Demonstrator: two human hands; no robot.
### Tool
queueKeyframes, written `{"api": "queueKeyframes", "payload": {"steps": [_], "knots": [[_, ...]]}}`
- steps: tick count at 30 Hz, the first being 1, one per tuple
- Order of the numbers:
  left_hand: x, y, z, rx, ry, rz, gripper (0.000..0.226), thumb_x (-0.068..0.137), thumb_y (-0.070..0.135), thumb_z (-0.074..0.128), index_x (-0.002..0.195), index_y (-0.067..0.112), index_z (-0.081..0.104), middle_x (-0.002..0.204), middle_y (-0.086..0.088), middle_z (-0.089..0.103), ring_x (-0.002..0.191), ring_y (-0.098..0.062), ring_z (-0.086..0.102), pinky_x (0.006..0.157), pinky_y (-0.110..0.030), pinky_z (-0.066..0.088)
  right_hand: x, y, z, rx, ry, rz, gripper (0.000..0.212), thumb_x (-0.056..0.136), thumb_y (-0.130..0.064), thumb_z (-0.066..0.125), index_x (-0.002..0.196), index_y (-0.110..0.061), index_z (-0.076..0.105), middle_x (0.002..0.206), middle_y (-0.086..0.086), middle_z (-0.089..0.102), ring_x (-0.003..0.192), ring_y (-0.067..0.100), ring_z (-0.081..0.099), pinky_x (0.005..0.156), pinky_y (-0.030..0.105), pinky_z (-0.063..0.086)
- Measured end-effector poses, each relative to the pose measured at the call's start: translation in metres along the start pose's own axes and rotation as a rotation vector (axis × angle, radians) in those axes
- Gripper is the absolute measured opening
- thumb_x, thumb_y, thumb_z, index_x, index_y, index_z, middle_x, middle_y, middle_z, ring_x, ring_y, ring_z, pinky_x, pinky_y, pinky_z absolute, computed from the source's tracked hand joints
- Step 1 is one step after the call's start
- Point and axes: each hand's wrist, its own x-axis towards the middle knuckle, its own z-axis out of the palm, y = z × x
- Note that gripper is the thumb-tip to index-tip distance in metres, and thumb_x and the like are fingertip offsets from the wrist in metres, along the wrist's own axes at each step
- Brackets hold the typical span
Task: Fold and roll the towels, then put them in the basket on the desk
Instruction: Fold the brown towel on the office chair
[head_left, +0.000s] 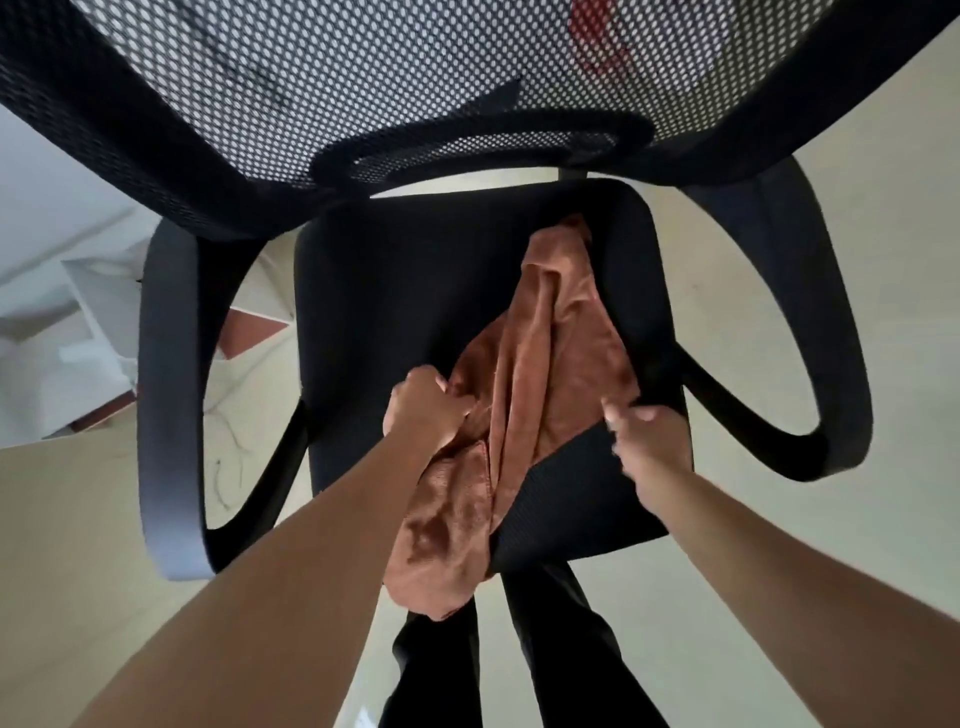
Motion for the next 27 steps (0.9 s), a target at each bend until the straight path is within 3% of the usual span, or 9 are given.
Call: {"api": "queueKeyframes", "payload": {"steps": [3,6,8,10,14,16,22,25,27], "knots": [[-0.008,-0.010,0.011,-0.106,0.074,-0.021,0.024,0.084,0.029,0.063,0.071,0.010,0.056,0.076,-0.009,0.061,0.076,-0.029,0.059,0.064,-0.032,0.048,-0.012,0.009,0.019,0.119,-0.224,0.232,0.028,0.086,-0.042,0.068,0.081,-0.015,0.060,0.077,0.002,0.066,0.067,0.014,0.066,0.055,0.025,0.046],[-0.013,-0.024,-0.001,-0.377,0.280,-0.172,0.018,0.086,0.023,0.055,0.082,0.006,0.061,0.081,-0.013,0.063,0.079,-0.033,0.060,0.069,-0.035,0.049,-0.005,-0.016,0.032,0.198,-0.233,0.134,0.007,0.091,-0.021,0.065,0.088,-0.015,0.063,0.080,0.003,0.067,0.067,0.013,0.065,0.053,0.021,0.049],[-0.018,-0.042,-0.010,-0.431,0.370,-0.270,0.019,0.084,0.022,0.052,0.079,0.004,0.058,0.079,-0.016,0.064,0.078,-0.037,0.061,0.068,-0.037,0.049,0.006,-0.037,0.030,0.228,-0.166,0.029,0.013,0.087,-0.022,0.065,0.094,-0.012,0.066,0.087,0.007,0.069,0.079,0.020,0.069,0.074,0.035,0.057],[-0.029,-0.060,-0.018,-0.323,0.334,-0.307,0.021,0.081,0.024,0.053,0.076,0.005,0.058,0.075,-0.016,0.063,0.076,-0.038,0.061,0.065,-0.035,0.049,0.021,-0.053,0.020,0.209,-0.075,-0.045,0.032,0.082,-0.029,0.061,0.105,-0.008,0.067,0.097,0.011,0.071,0.091,0.028,0.069,0.088,0.046,0.055],[-0.043,-0.074,-0.021,0.151,-0.018,-0.279,0.028,0.071,0.035,0.061,0.087,0.012,0.060,0.091,-0.013,0.066,0.087,-0.035,0.062,0.074,-0.035,0.050,0.038,-0.067,-0.012,0.153,0.059,-0.035,0.037,0.089,-0.030,0.058,0.114,-0.003,0.064,0.096,0.016,0.068,0.085,0.033,0.067,0.073,0.039,0.055],[-0.040,-0.061,-0.022,0.304,-0.015,-0.215,0.036,0.068,0.038,0.065,0.096,0.017,0.058,0.093,-0.007,0.064,0.093,-0.033,0.062,0.074,-0.034,0.047,0.041,-0.064,-0.022,0.133,0.084,-0.013,0.037,0.086,-0.032,0.060,0.112,-0.005,0.066,0.098,0.017,0.070,0.086,0.034,0.068,0.076,0.042,0.057],[0.005,0.004,-0.023,-0.045,0.144,-0.012,0.040,0.081,0.035,0.065,0.113,0.013,0.056,0.098,-0.009,0.063,0.092,-0.029,0.060,0.073,-0.032,0.046,0.045,-0.074,-0.021,0.299,-0.014,0.113,0.038,0.076,-0.041,0.078,0.096,-0.013,0.061,0.096,0.006,0.068,0.084,0.025,0.068,0.078,0.042,0.058],[0.017,0.017,-0.015,-0.212,0.059,-0.085,0.028,0.076,0.022,0.071,0.097,0.004,0.064,0.080,-0.011,0.065,0.074,-0.027,0.063,0.071,-0.037,0.057,0.048,-0.080,-0.015,0.375,-0.040,0.114,0.039,0.080,-0.023,0.077,0.115,-0.014,0.064,0.108,0.007,0.065,0.089,0.022,0.067,0.069,0.033,0.059],[0.012,0.013,-0.016,-0.274,0.111,-0.099,0.009,0.076,0.013,0.068,0.083,0.008,0.070,0.073,-0.011,0.068,0.069,-0.026,0.065,0.071,-0.040,0.059,0.047,-0.083,-0.015,0.384,-0.070,0.039,0.026,0.085,-0.009,0.070,0.111,-0.013,0.067,0.105,0.010,0.067,0.085,0.022,0.067,0.065,0.031,0.059]]}}
